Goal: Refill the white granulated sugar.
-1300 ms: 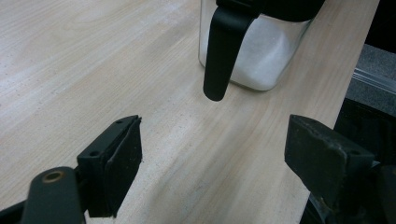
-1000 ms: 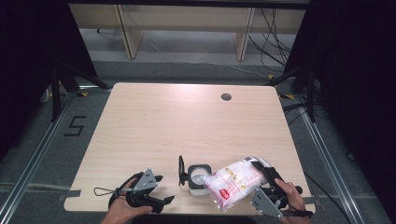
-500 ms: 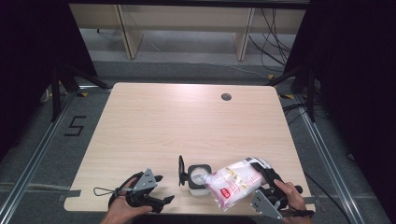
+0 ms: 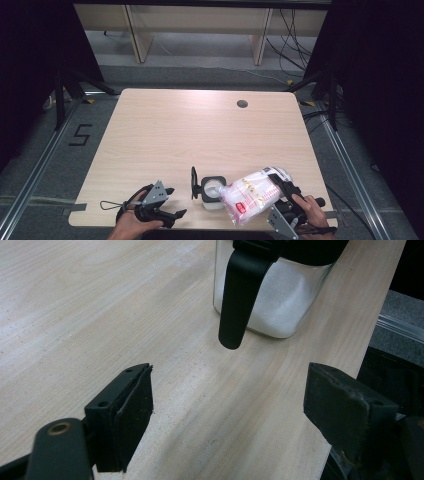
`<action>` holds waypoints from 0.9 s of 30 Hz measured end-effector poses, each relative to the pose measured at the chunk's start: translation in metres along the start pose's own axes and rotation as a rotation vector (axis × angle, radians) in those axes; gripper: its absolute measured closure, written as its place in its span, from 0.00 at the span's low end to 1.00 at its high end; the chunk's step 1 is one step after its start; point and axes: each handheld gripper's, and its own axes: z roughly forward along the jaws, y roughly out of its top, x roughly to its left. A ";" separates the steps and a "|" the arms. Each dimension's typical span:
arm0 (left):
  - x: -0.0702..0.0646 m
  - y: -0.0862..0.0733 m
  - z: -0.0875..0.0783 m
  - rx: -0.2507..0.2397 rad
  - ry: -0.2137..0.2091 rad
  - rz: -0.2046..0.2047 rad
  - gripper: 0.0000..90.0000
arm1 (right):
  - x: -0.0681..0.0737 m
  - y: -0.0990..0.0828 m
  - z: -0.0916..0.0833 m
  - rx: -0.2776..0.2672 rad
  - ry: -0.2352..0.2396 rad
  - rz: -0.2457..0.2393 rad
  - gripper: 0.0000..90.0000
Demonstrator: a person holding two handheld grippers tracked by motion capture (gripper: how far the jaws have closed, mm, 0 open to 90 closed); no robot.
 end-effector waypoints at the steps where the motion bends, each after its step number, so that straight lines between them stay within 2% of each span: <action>1: 0.000 0.000 0.000 -0.001 0.000 -0.001 0.22 | 0.001 -0.001 0.000 0.004 0.009 0.040 0.55; 2: 0.000 0.000 0.000 0.000 0.000 0.000 0.22 | -0.002 -0.001 0.002 0.005 0.002 -0.020 0.55; 3: 0.000 0.000 0.000 0.002 0.004 0.002 0.22 | -0.002 -0.001 0.002 0.008 -0.002 -0.038 0.55; 4: 0.000 0.000 0.000 0.002 0.001 0.002 0.22 | -0.001 -0.002 0.002 0.010 0.002 -0.028 0.55; 5: 0.000 0.000 0.000 0.003 -0.003 0.000 0.22 | -0.001 -0.001 0.003 0.010 0.004 -0.039 0.55; 6: 0.000 0.000 0.000 0.002 -0.003 -0.001 0.22 | 0.003 -0.001 0.002 0.023 0.006 0.001 0.55; 7: 0.000 0.000 0.000 0.003 -0.003 -0.002 0.22 | -0.001 -0.001 0.003 0.006 0.018 -0.047 0.56; 8: 0.000 0.000 0.000 0.000 0.001 0.000 0.22 | -0.001 0.000 0.003 0.009 0.011 -0.059 0.56; 9: 0.000 0.000 0.000 0.000 0.000 0.000 0.22 | 0.005 -0.001 0.002 0.026 0.008 0.014 0.56; 10: 0.000 0.000 0.000 0.003 -0.003 -0.001 0.22 | 0.001 0.001 0.003 0.018 0.000 -0.068 0.56; 11: 0.000 0.000 0.000 0.002 -0.003 -0.002 0.22 | 0.005 0.001 0.003 0.033 0.003 -0.037 0.56; 12: 0.000 0.000 0.000 0.002 -0.003 -0.002 0.22 | 0.006 0.001 0.003 0.036 0.013 -0.029 0.57; 13: 0.000 0.000 0.000 0.002 -0.003 -0.002 0.22 | 0.001 0.003 0.004 0.022 0.000 -0.127 0.57; 15: 0.000 0.000 0.000 0.002 -0.004 -0.002 0.22 | 0.004 0.004 0.004 0.027 0.000 -0.116 0.57; 16: 0.000 0.000 0.000 0.002 -0.003 -0.003 0.22 | 0.002 0.005 0.004 0.029 0.000 -0.146 0.58; 17: 0.000 0.000 0.000 0.005 0.002 -0.001 0.22 | 0.009 0.003 0.004 0.034 0.001 -0.068 0.58; 18: -0.001 0.000 0.001 -0.009 -0.002 -0.016 0.22 | 0.004 0.005 0.004 0.037 0.000 -0.153 0.58; 19: -0.001 0.000 0.001 -0.010 -0.004 -0.017 0.22 | 0.004 0.006 0.005 0.031 0.005 -0.185 0.58; 20: 0.000 0.000 0.000 0.003 -0.004 -0.002 0.22 | 0.005 0.007 0.005 0.040 -0.001 -0.186 0.58; 21: 0.000 0.000 0.000 0.001 -0.003 -0.004 0.22 | 0.008 0.006 0.005 0.046 0.004 -0.155 0.59; 22: 0.000 0.000 0.000 0.001 -0.001 0.000 0.22 | 0.010 0.006 0.005 0.052 0.000 -0.147 0.59; 23: 0.000 0.000 0.000 0.002 -0.005 -0.003 0.22 | 0.006 0.008 0.005 0.037 -0.007 -0.214 0.59; 24: 0.000 0.000 0.000 0.002 -0.004 -0.003 0.22 | 0.007 0.008 0.004 0.053 -0.003 -0.196 0.59; 26: 0.000 0.000 0.000 0.002 -0.004 -0.003 0.22 | 0.006 0.010 0.004 0.048 -0.019 -0.231 0.59; 27: 0.000 0.000 0.000 0.002 -0.003 -0.002 0.22 | 0.007 0.009 0.004 0.059 -0.012 -0.210 0.59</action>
